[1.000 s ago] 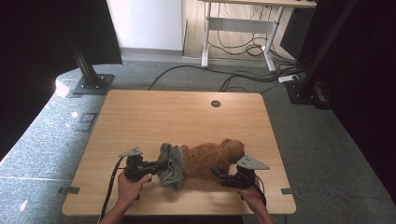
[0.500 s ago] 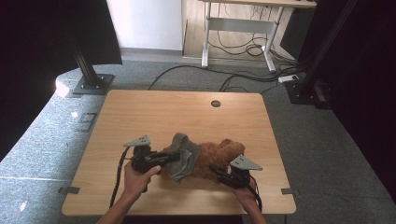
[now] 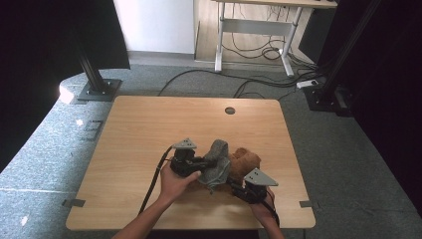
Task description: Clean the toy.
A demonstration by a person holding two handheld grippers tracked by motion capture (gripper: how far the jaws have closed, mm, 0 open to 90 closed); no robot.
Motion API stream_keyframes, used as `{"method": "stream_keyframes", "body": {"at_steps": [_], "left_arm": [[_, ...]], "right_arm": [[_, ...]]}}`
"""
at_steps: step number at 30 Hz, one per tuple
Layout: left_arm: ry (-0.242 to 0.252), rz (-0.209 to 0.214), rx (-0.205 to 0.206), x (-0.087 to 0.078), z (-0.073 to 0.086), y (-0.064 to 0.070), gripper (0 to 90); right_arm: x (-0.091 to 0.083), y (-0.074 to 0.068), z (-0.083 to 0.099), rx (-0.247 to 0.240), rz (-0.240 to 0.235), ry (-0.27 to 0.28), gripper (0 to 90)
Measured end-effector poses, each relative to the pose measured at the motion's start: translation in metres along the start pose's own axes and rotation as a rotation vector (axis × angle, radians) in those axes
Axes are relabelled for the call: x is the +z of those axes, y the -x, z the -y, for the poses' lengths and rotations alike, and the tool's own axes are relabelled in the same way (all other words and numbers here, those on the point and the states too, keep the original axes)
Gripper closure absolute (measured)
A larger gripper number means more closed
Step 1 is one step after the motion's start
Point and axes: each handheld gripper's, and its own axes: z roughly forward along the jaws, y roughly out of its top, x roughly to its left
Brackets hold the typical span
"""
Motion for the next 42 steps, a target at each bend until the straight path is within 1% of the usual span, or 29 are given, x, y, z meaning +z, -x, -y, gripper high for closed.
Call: {"method": "stream_keyframes", "body": {"at_steps": [1, 2, 3, 4, 5, 6, 7, 8, 9, 10, 15, 16, 18, 21, 23, 25, 26, 27, 28, 29, 31, 33, 36, 38, 40, 42], "left_arm": [[0.0, -0.019, -0.014, -0.005, 0.004, -0.008, 75.2], [0.002, -0.027, -0.016, -0.008, 0.007, -0.011, 75.2], [0.002, -0.027, -0.016, -0.008, 0.007, -0.011, 75.3], [0.006, -0.036, -0.028, -0.013, 0.012, -0.017, 75.3], [0.006, -0.036, -0.028, -0.013, 0.012, -0.017, 75.3], [0.009, -0.04, -0.034, -0.017, 0.014, -0.02, 75.3], [0.017, -0.051, -0.043, -0.023, 0.019, -0.026, 75.3], [0.021, -0.055, -0.049, -0.027, 0.021, -0.029, 75.3], [0.021, -0.055, -0.049, -0.027, 0.021, -0.029, 75.3], [0.024, -0.059, -0.056, -0.031, 0.023, -0.032, 75.3], [0.032, -0.099, -0.067, -0.047, 0.035, -0.041, 75.2], [0.034, -0.098, -0.074, -0.049, 0.038, -0.044, 75.2], [0.04, -0.082, -0.101, -0.054, 0.043, -0.05, 75.1], [0.049, -0.077, -0.122, -0.06, 0.05, -0.055, 75.0], [0.055, -0.08, -0.134, -0.064, 0.056, -0.059, 75.0], [0.056, -0.081, -0.139, -0.066, 0.059, -0.061, 75.0], [0.059, -0.086, -0.151, -0.07, 0.063, -0.064, 75.0], [0.059, -0.086, -0.151, -0.07, 0.063, -0.064, 75.0], [0.06, -0.08, -0.173, -0.073, 0.069, -0.069, 75.0], [0.06, -0.08, -0.173, -0.073, 0.069, -0.069, 75.0], [0.066, -0.076, -0.197, -0.074, 0.078, -0.074, 74.9], [0.066, -0.075, -0.201, -0.075, 0.08, -0.075, 74.9], [0.067, -0.08, -0.21, -0.077, 0.086, -0.078, 74.9], [0.06, -0.092, -0.217, -0.08, 0.091, -0.082, 74.9], [0.057, -0.105, -0.237, -0.083, 0.095, -0.087, 75.0], [0.061, -0.108, -0.239, -0.084, 0.096, -0.087, 75.0]], "right_arm": [[0.0, 0.001, 0.001, -0.002, -0.004, -0.001, 48.7], [0.0, 0.001, 0.001, -0.002, -0.005, -0.002, 48.8], [0.0, 0.001, 0.001, -0.002, -0.005, -0.002, 48.8], [0.0, 0.001, 0.001, 0.002, -0.004, -0.001, 48.8], [0.0, 0.001, 0.001, 0.002, -0.004, -0.001, 48.8], [0.0, 0.001, 0.001, 0.002, -0.004, -0.002, 49.0], [0.0, 0.001, 0.002, 0.003, 0.005, -0.004, 49.8], [-0.001, 0.001, 0.002, 0.006, 0.008, -0.006, 50.4], [-0.001, 0.001, 0.002, 0.006, 0.008, -0.006, 50.4], [-0.001, 0.001, 0.003, 0.009, 0.01, -0.006, 51.0], [-0.001, 0.002, 0.004, 0.018, 0.008, -0.005, 51.9], [-0.001, 0.002, 0.004, 0.018, 0.008, -0.005, 51.9], [-0.002, 0.002, 0.004, 0.019, 0.003, -0.006, 52.0], [-0.002, 0.002, 0.005, 0.024, -0.002, -0.004, 52.2], [-0.002, 0.003, 0.005, 0.027, -0.005, -0.006, 52.5], [-0.002, 0.003, 0.005, 0.026, -0.005, -0.006, 52.6], [-0.002, 0.003, 0.006, 0.026, -0.005, -0.008, 52.8], [-0.002, 0.003, 0.006, 0.026, -0.005, -0.008, 52.8], [-0.003, 0.004, 0.006, 0.026, -0.004, -0.01, 53.1], [-0.003, 0.004, 0.006, 0.026, -0.004, -0.01, 53.1], [-0.002, 0.004, 0.007, 0.031, -0.006, -0.008, 53.1], [-0.002, 0.004, 0.007, 0.031, -0.006, -0.01, 53.2], [-0.002, 0.004, 0.007, 0.031, -0.005, -0.011, 53.2], [-0.002, 0.004, 0.007, 0.033, -0.005, -0.012, 53.3], [-0.002, 0.004, 0.008, 0.038, -0.006, -0.011, 53.8], [-0.002, 0.004, 0.008, 0.044, -0.008, -0.008, 54.1]]}}
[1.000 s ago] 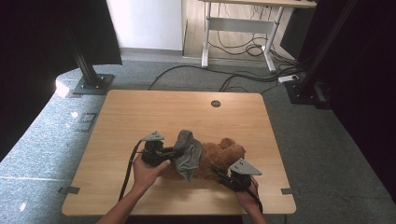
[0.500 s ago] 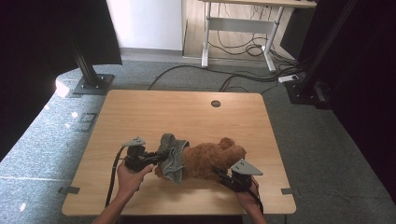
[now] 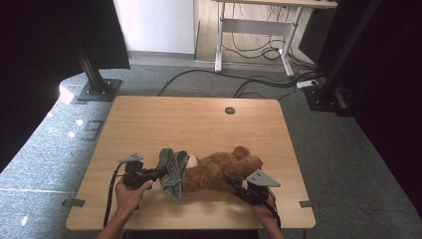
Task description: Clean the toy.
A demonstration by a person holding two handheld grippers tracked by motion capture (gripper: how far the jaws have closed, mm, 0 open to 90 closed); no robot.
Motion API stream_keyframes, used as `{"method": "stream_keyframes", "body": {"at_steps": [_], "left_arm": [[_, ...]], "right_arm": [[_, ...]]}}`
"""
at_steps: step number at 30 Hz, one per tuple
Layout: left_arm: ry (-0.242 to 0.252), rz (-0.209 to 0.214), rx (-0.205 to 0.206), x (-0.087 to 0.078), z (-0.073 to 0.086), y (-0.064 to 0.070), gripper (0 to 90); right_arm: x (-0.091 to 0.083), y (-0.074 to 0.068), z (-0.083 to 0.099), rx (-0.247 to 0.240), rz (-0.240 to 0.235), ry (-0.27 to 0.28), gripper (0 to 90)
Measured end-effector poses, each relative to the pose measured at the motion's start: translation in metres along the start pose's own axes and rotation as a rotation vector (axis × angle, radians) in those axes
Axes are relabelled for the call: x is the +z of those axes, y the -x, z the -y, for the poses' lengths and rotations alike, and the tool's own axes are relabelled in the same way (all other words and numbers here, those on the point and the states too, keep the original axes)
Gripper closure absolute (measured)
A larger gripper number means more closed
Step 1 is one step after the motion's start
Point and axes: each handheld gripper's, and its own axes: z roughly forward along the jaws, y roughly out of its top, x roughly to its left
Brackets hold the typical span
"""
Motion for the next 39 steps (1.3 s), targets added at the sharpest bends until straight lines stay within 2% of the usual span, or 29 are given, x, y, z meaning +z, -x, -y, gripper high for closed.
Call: {"method": "stream_keyframes", "body": {"at_steps": [1, 3, 4, 6, 7, 8, 9, 10, 12, 14, 17, 18, 20, 23, 26, 27, 28, 29, 30, 34, 37, 39], "left_arm": [[0.009, 0.008, -0.001, -0.001, 0.0, 0.001, 75.0], [0.044, 0.032, 0.022, -0.004, -0.006, 0.014, 75.3], [0.044, 0.032, 0.022, -0.004, -0.006, 0.014, 75.3], [0.073, 0.092, 0.052, -0.004, -0.016, 0.032, 75.3], [0.085, 0.138, 0.083, -0.001, -0.026, 0.049, 75.2], [0.085, 0.138, 0.083, -0.001, -0.026, 0.049, 75.2], [0.084, 0.163, 0.114, 0.004, -0.033, 0.062, 75.2], [0.078, 0.184, 0.143, 0.011, -0.04, 0.075, 75.1], [0.06, 0.203, 0.177, 0.025, -0.048, 0.092, 75.1], [0.027, 0.217, 0.211, 0.046, -0.055, 0.109, 75.0], [-0.029, 0.217, 0.227, 0.075, -0.06, 0.123, 75.0], [-0.065, 0.204, 0.242, 0.092, -0.06, 0.13, 74.9], [-0.093, 0.188, 0.252, 0.106, -0.059, 0.134, 74.8], [-0.108, 0.172, 0.262, 0.113, -0.057, 0.133, 74.7], [-0.121, 0.188, 0.222, 0.115, -0.055, 0.123, 74.8], [-0.116, 0.184, 0.206, 0.11, -0.054, 0.115, 74.9], [-0.116, 0.184, 0.206, 0.11, -0.054, 0.115, 75.1], [-0.107, 0.168, 0.199, 0.102, -0.053, 0.108, 75.1], [-0.107, 0.168, 0.199, 0.102, -0.053, 0.108, 75.2], [-0.087, 0.085, 0.206, 0.084, -0.045, 0.086, 75.4], [-0.055, 0.103, 0.153, 0.069, -0.036, 0.068, 75.5], [-0.039, 0.092, 0.162, 0.058, -0.03, 0.065, 75.6]], "right_arm": [[0.0, 0.0, 0.0, 0.005, -0.001, 0.002, 54.4], [0.001, -0.001, 0.0, 0.005, 0.003, 0.003, 54.9], [0.001, -0.001, 0.0, 0.005, 0.003, 0.003, 54.9], [0.001, 0.0, 0.0, 0.01, 0.002, 0.006, 55.1], [0.001, -0.001, 0.0, 0.011, 0.003, 0.007, 55.2], [0.001, -0.001, 0.0, 0.011, 0.003, 0.007, 55.2], [0.001, -0.001, 0.0, 0.011, 0.004, 0.006, 55.3], [0.002, -0.002, -0.001, 0.01, 0.002, 0.01, 55.3], [0.003, -0.004, -0.001, 0.004, -0.003, 0.008, 55.2], [0.005, -0.007, -0.001, -0.002, -0.004, 0.008, 55.2], [0.006, -0.009, -0.002, -0.006, 0.0, 0.006, 55.2], [0.006, -0.007, -0.001, -0.007, 0.004, 0.002, 55.3], [0.006, -0.007, -0.001, -0.005, 0.009, -0.002, 55.5], [0.006, -0.006, -0.001, -0.011, 0.019, -0.014, 55.8], [0.007, -0.006, 0.001, -0.024, 0.025, -0.029, 56.2], [0.007, -0.006, 0.001, -0.022, 0.022, -0.028, 56.2], [0.007, -0.006, 0.001, -0.022, 0.022, -0.028, 56.2], [0.007, -0.006, 0.001, -0.017, 0.018, -0.026, 56.3], [0.007, -0.006, 0.001, -0.017, 0.018, -0.026, 56.3], [0.008, -0.004, 0.001, 0.005, 0.008, -0.022, 56.8], [0.008, -0.004, 0.002, 0.005, 0.003, -0.023, 57.6], [0.01, -0.007, 0.002, -0.009, -0.004, -0.029, 59.6]]}}
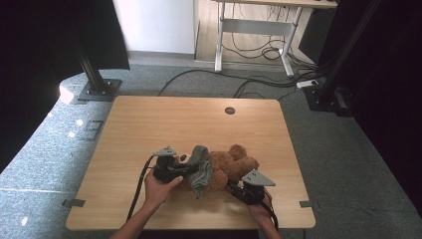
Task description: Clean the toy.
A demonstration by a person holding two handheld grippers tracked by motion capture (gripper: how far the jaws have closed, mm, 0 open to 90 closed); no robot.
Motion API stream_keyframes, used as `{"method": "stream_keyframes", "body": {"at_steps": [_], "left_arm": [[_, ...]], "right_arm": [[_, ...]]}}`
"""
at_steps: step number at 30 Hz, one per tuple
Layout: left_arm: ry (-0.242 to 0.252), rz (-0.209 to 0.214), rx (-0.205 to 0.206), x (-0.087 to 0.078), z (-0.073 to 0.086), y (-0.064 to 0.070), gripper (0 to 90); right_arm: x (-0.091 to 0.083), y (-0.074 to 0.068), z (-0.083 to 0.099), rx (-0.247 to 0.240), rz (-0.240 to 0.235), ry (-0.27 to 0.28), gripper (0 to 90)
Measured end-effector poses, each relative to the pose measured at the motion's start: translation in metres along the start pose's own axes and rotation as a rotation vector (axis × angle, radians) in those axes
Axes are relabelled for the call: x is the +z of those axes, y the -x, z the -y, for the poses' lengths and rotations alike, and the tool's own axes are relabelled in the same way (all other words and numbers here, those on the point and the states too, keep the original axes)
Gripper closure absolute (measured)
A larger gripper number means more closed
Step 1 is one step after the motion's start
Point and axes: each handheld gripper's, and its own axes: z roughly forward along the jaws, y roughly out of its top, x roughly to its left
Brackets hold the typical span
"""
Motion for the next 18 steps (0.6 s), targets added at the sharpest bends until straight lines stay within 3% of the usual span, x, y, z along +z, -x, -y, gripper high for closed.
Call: {"method": "stream_keyframes", "body": {"at_steps": [4, 12, 16, 18], "left_arm": [[0.003, -0.023, 0.022, -0.0049, 0.002, 0.0022, 75.6], [0.022, 0.011, 0.012, -0.0069, 0.0033, -0.0014, 75.3], [0.028, 0.017, -0.002, -0.0087, 0.0035, -0.0043, 75.3], [0.025, 0.014, -0.001, -0.009, 0.0029, -0.0043, 75.3]], "right_arm": [[0.0021, -0.0037, 0.0006, -0.023, 0.001, -0.014, 61.2], [0.0013, -0.0031, 0.0022, -0.022, 0.001, -0.013, 63.1], [0.0004, -0.0016, 0.0026, -0.006, -0.022, 0.013, 53.7], [-0.0011, 0.0027, 0.002, 0.042, -0.081, 0.039, 46.0]]}}
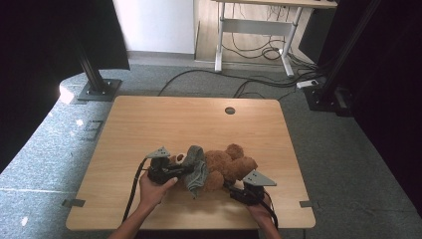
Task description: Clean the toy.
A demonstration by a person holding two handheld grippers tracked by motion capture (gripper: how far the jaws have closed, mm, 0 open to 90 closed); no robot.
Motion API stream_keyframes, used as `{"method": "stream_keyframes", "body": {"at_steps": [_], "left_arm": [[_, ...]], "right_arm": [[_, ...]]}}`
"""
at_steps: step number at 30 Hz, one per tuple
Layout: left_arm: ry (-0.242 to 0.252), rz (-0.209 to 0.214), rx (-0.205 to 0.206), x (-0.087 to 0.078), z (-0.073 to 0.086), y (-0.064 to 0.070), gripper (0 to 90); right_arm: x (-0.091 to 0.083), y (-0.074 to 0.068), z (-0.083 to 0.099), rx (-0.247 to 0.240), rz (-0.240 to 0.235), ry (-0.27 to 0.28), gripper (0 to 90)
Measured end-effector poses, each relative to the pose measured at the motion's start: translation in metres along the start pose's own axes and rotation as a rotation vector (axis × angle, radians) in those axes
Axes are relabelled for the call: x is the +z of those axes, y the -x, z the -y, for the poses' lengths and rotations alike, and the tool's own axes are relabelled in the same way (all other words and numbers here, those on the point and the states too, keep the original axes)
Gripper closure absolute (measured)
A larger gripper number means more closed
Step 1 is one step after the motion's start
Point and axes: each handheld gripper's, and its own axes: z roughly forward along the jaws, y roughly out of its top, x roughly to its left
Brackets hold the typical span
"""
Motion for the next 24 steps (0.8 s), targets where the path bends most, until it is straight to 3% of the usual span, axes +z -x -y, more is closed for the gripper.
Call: {"method": "stream_keyframes", "body": {"at_steps": [8, 11, 13, 17, 24], "left_arm": [[-0.021, 0.03, 0.009, 0.006, 0.008, 0.007, 75.3], [-0.013, 0.017, 0.018, 0.006, 0.009, 0.01, 75.3], [-0.007, 0.016, 0.003, 0.003, 0.007, 0.006, 75.4], [-0.008, 0.009, 0.007, -0.002, 0.005, 0.005, 75.3], [0.023, -0.016, 0.001, -0.022, 0.009, -0.001, 75.2]], "right_arm": [[-0.003, 0.002, -0.004, 0.06, -0.007, 0.051, 37.2], [0.0, 0.001, -0.005, 0.056, -0.008, 0.048, 48.1], [0.001, -0.001, -0.008, 0.059, 0.022, 0.029, 60.0], [0.002, -0.001, -0.008, 0.054, 0.052, 0.016, 67.9], [0.001, -0.001, -0.007, 0.054, 0.062, 0.013, 69.2]]}}
